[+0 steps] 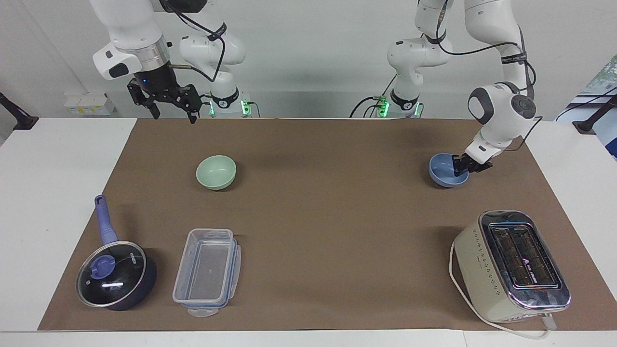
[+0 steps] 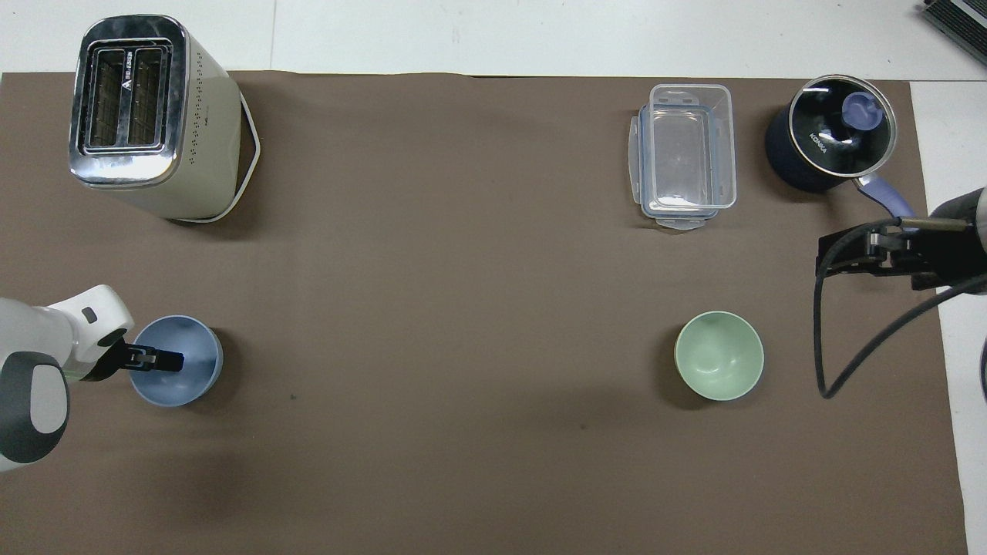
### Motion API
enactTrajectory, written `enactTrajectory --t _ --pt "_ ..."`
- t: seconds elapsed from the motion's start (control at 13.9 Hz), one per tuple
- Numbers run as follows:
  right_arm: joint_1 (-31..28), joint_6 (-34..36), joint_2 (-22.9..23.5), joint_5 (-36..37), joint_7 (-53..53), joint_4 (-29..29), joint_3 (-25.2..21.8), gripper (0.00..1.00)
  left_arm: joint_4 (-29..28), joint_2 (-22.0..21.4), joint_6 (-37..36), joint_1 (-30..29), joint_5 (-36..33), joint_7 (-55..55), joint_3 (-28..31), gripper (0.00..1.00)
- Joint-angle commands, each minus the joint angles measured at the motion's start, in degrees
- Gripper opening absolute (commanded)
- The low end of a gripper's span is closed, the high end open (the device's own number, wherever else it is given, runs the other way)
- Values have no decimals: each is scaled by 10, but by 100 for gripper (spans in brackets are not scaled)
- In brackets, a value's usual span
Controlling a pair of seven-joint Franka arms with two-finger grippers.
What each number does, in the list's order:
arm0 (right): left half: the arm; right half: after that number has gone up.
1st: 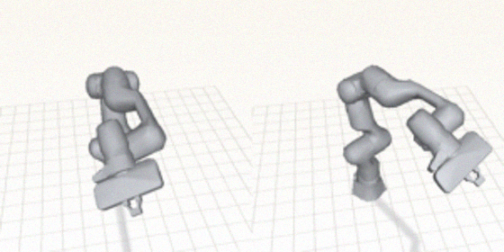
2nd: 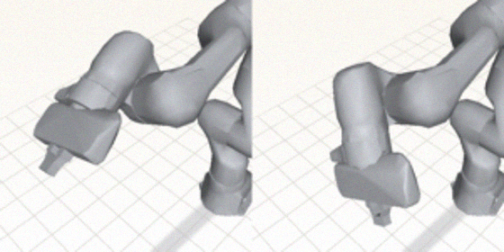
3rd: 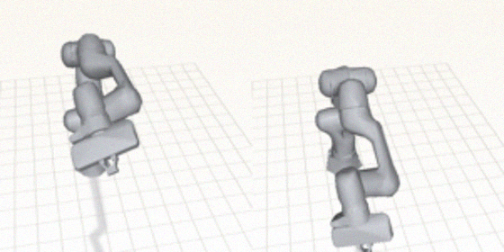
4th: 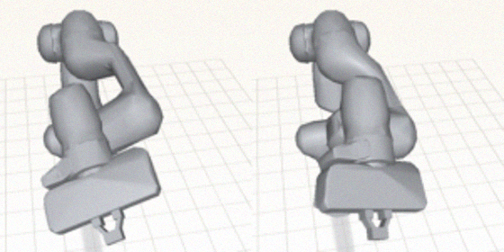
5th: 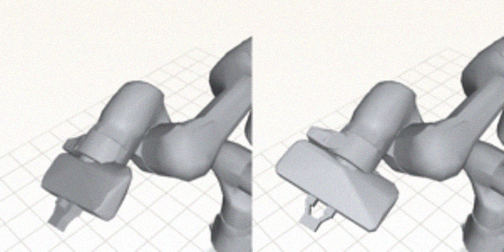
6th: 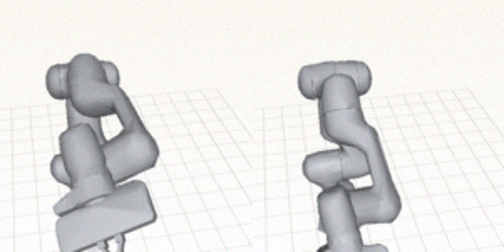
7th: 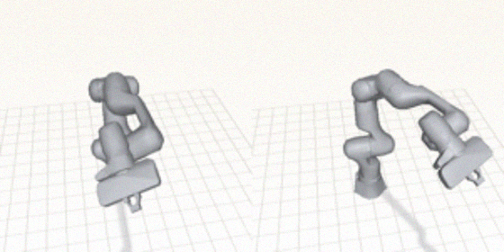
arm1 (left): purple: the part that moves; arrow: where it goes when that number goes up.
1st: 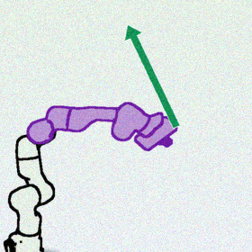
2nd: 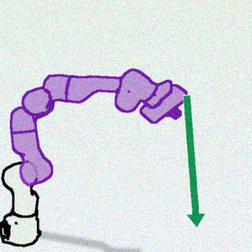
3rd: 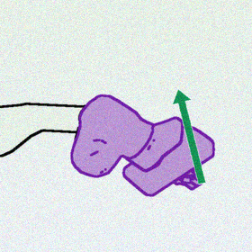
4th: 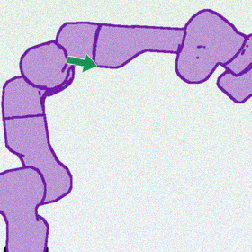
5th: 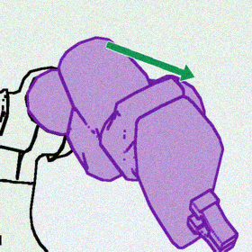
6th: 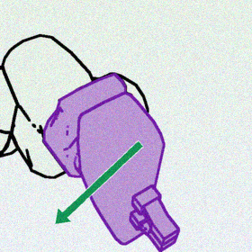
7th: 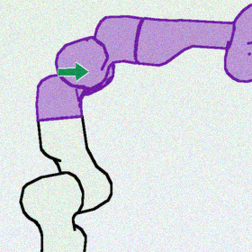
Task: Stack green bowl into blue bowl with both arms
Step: 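Close the left gripper on the blue bowl rim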
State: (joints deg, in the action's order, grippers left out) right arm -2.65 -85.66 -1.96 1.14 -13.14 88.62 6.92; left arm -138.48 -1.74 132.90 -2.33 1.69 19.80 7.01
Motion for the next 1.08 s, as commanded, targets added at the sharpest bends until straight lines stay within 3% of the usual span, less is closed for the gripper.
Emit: enactTrajectory --t 0.0,0.72,1.01 --pt "-8 -4 -9 -12 1 9 2 100 3 0 3 -12 7 6 -4 0" --pt "-8 -4 -9 -12 1 9 1 100 167 20 -205 -15 42 4 -4 0" --pt "-8 -4 -9 -11 1 9 2 100 193 13 -245 -7 49 -9 -8 0"
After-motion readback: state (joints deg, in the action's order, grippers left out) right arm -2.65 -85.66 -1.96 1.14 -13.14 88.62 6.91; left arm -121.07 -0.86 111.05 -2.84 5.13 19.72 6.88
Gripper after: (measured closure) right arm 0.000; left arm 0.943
